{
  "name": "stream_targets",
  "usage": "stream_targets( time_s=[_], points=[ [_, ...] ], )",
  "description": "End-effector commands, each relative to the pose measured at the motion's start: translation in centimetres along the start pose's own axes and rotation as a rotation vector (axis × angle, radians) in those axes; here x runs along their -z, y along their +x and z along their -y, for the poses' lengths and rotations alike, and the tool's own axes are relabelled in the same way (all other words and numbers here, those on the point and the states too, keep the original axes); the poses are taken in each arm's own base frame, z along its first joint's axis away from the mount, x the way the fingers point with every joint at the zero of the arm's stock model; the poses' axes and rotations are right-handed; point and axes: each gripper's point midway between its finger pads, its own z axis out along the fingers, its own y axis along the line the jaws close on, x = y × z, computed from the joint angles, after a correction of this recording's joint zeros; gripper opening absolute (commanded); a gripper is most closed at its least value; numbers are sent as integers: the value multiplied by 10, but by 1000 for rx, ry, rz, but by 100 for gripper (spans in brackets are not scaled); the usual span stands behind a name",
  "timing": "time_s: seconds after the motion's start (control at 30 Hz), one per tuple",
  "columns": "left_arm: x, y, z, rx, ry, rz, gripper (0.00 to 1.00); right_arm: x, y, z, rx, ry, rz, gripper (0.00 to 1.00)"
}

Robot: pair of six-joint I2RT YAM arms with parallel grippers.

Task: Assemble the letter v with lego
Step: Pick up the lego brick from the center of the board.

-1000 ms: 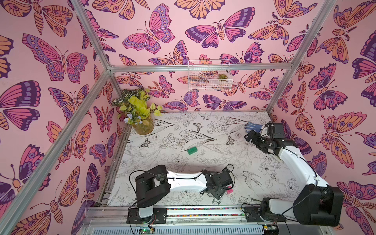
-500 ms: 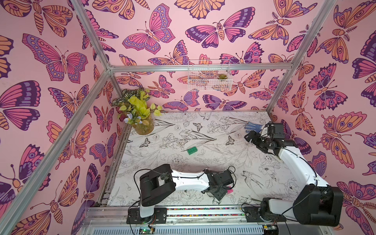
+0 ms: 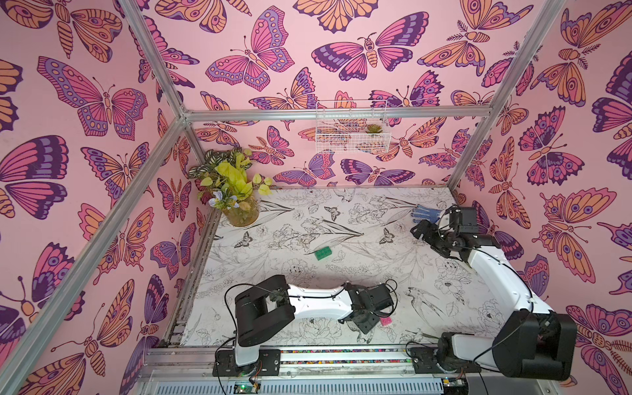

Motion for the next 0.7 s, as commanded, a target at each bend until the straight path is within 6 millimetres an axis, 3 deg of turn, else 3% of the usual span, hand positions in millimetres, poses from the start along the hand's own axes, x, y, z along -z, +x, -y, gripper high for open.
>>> stream_targets(
  time_s=[0.0,0.43,0.67],
  points=[
    [-5,8,-8,-11,-26,-42,57,-2,3,2,12,8,-4,98],
    [-10,-2,-6,-20,-29,-37,55,-3,6,3,13,8,-10,98],
    [-12,0,-7,-16,-21,-46,47,-3,5,3,10,7,-9,98]
  ],
)
